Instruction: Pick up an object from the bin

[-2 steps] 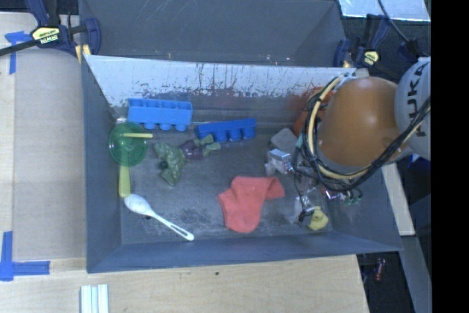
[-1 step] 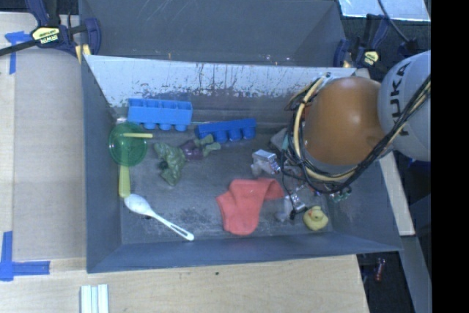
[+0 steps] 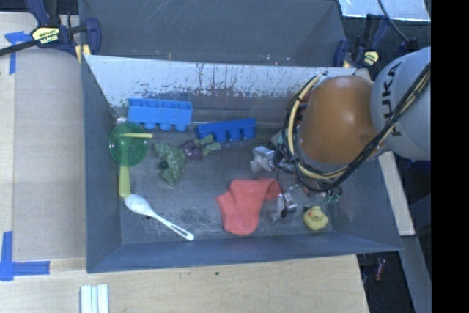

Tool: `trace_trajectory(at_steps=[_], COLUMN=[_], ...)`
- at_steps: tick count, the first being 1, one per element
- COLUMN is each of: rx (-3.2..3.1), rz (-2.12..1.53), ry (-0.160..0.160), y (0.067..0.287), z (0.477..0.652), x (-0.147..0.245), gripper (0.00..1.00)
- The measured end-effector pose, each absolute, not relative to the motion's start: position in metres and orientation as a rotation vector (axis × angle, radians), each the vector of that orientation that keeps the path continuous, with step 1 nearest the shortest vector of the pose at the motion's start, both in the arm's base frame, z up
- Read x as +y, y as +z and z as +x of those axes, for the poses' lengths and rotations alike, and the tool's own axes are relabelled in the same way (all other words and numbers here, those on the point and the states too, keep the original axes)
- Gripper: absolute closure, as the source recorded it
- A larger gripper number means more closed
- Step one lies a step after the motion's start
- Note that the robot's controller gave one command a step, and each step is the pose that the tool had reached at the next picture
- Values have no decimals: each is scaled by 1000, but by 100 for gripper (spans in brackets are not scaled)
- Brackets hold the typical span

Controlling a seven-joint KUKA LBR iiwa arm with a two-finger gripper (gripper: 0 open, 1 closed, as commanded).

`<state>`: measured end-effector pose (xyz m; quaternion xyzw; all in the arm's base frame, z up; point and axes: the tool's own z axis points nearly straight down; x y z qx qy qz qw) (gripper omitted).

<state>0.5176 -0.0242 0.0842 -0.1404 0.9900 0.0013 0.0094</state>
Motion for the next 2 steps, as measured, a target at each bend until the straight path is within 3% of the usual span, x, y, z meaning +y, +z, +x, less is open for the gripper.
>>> trace_trajectory(at_steps=[1, 2], rx=[3086, 3086], rz=[-445, -444], ry=[3, 3], y=[71, 71], z=[543, 543], x=[-23, -23], gripper=[100, 100])
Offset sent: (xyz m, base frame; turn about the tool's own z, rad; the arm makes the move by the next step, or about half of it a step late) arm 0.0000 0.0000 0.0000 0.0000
